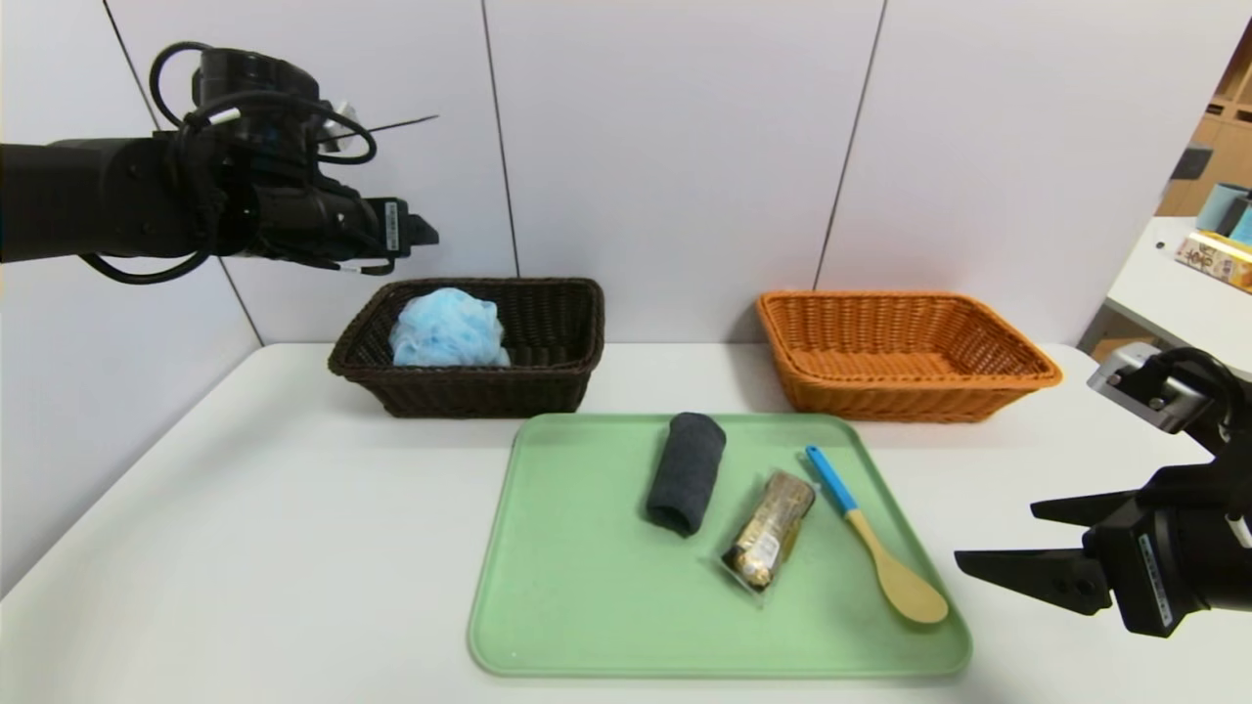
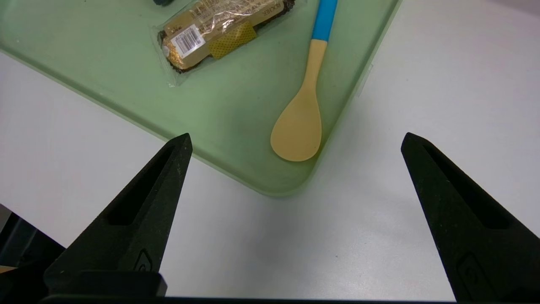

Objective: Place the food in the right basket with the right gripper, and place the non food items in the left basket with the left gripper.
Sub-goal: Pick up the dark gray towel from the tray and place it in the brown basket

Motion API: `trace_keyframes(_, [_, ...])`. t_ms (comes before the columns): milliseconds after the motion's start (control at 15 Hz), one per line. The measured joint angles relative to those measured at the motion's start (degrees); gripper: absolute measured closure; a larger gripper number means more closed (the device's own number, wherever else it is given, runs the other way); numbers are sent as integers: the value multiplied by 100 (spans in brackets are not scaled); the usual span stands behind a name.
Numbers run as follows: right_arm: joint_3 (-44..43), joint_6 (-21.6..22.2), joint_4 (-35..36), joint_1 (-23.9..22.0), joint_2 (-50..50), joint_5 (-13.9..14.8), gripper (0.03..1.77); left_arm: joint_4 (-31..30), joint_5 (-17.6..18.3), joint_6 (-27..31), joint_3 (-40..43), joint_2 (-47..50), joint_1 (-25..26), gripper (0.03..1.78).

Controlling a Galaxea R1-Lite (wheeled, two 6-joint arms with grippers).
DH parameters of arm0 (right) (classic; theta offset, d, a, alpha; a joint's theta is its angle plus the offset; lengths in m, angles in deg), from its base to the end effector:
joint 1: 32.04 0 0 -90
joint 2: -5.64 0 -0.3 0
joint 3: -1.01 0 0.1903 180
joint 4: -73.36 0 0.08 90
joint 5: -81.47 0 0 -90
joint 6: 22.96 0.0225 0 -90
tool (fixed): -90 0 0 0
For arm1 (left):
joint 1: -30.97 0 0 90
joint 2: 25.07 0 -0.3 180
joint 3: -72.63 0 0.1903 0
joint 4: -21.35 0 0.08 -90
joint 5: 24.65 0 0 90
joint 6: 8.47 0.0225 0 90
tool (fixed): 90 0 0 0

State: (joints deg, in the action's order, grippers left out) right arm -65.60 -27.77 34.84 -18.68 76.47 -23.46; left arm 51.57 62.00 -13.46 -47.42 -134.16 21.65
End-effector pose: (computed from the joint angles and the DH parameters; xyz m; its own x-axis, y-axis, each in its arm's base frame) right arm 0.1602 0.0440 0.2003 0.6309 0.4146 -0.6558 -0.4613 0.8801 0.1127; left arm 0.3768 -0.0605 0.2859 0.9394 -0.0950 -0.3293 0.0785 0.9949 -0.0629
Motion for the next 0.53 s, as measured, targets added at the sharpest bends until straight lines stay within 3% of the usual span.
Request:
trace_keyframes(200, [16, 11, 2, -5, -18, 6, 9, 124, -6, -74, 57, 328, -501, 25])
trace_keyframes(533, [-13, 28, 9, -69, -21, 20, 9, 233, -168, -581, 324, 702, -2070, 18])
